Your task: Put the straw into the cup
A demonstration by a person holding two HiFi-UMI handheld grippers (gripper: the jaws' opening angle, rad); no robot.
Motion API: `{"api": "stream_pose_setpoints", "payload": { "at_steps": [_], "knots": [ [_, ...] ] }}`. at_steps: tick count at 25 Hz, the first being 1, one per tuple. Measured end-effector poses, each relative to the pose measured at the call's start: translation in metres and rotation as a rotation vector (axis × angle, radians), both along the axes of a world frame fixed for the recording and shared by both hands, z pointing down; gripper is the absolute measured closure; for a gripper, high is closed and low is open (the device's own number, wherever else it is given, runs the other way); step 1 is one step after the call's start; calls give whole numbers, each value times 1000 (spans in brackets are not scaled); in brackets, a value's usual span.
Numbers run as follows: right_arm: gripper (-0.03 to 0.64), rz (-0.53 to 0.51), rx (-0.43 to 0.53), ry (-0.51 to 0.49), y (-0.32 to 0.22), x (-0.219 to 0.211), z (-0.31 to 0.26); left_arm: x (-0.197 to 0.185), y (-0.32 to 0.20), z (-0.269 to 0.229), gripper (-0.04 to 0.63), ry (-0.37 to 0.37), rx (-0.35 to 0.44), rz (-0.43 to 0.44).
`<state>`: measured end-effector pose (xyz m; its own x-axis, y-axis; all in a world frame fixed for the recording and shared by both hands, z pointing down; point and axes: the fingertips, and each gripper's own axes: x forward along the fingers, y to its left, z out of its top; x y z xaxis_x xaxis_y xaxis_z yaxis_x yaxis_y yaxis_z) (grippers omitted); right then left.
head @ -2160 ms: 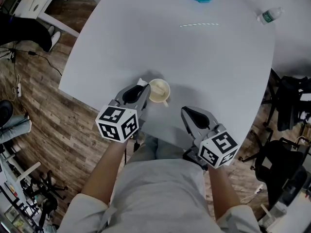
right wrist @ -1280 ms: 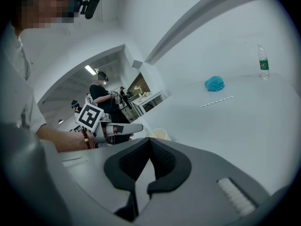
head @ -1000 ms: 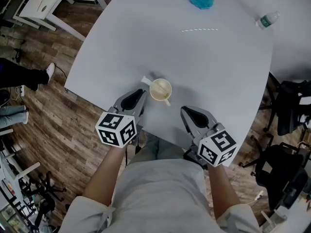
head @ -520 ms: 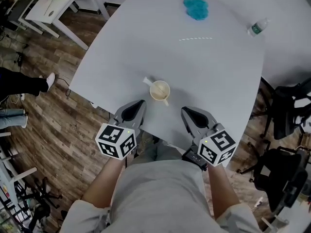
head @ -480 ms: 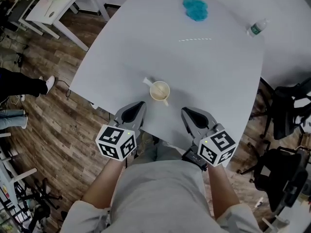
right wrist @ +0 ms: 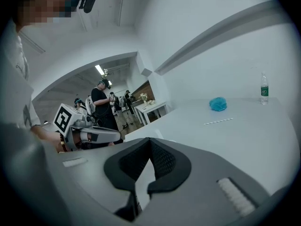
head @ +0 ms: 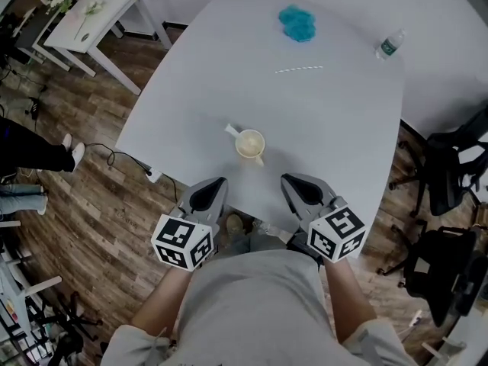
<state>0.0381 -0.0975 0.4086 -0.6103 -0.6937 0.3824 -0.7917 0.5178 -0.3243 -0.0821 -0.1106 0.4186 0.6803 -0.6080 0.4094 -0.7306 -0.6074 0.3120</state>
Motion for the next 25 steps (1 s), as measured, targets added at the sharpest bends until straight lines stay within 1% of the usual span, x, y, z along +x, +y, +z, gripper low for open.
{"api": "stream_pose_setpoints", "payload": {
  "at_steps": [3,5,10,25],
  "knots": [
    [611,3,6,0,2,0,-3,0,6,-8,577,-12,21,7],
    [612,5,6,-5,3,0,-4,-2,8,-13,577,-6,28,0],
    [612,-8,18,5,3,-3,-10,-5,8,-16,577,9,24,-18],
    [612,-33,35,6,2,-6,-17,-5,4,-23,577,9,36,-25]
  ]
}}
